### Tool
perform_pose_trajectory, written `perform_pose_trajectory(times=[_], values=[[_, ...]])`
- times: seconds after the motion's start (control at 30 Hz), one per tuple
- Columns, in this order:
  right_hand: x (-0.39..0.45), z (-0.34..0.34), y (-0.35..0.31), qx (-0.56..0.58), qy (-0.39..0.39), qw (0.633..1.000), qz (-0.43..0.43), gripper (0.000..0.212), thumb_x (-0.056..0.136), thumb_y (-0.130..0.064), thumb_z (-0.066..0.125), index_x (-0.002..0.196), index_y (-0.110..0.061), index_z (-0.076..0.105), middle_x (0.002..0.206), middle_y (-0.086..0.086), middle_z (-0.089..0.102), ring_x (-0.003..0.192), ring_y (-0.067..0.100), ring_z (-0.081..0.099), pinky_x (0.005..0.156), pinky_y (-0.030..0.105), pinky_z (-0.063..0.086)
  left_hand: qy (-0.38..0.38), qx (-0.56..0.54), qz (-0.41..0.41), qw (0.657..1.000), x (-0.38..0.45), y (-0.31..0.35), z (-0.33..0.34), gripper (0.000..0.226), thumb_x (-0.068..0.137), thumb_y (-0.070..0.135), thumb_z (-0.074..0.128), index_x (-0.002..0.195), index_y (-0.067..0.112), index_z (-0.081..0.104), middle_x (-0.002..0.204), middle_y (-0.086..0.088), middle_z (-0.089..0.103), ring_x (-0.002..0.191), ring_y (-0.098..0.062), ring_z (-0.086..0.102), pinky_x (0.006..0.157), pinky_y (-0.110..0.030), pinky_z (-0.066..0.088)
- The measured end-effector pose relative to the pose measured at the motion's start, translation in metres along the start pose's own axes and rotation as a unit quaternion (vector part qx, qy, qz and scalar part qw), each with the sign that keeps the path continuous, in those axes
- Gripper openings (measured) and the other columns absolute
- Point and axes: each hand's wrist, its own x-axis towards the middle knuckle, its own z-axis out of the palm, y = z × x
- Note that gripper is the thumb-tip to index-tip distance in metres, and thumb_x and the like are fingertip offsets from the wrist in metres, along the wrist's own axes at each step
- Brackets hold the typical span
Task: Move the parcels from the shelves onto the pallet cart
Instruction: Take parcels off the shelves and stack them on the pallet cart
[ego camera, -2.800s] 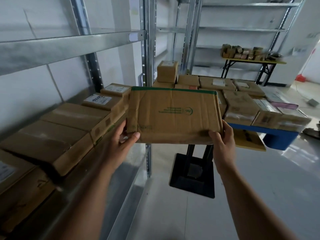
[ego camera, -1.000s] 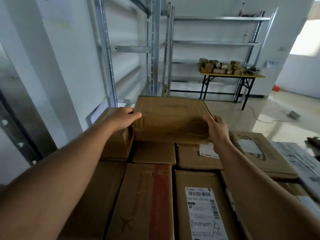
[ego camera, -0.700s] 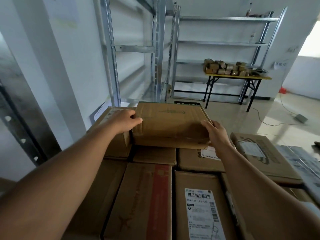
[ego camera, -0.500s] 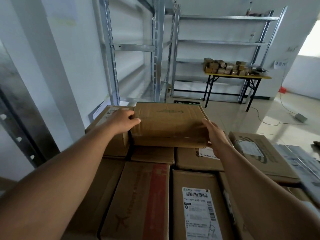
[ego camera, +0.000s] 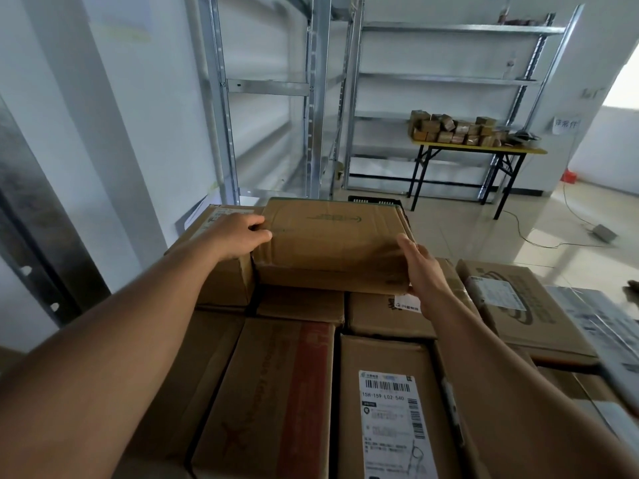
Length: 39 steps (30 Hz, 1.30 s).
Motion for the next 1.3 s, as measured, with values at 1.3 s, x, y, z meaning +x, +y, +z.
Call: perform_pose_trajectory(times=[1.3], values=[[-0.180,0.037,0.002,-0.268,0.004,0.882,-0.387,0.035,0.085,-0.021,0.063,0.118,-0.012,0.062,0.114,0.006,0.058,0.106,0.023,0.053,0.089,0.035,0.045,0.245,-0.025,-0.020,0.969,-0.222,0.016,0.087,0.051,0.091,0.038,0.049,0.140,0.027,0.039,0.148,0.002,0.034,0.136,-0.016,0.027,0.102,-0.036,0.031]])
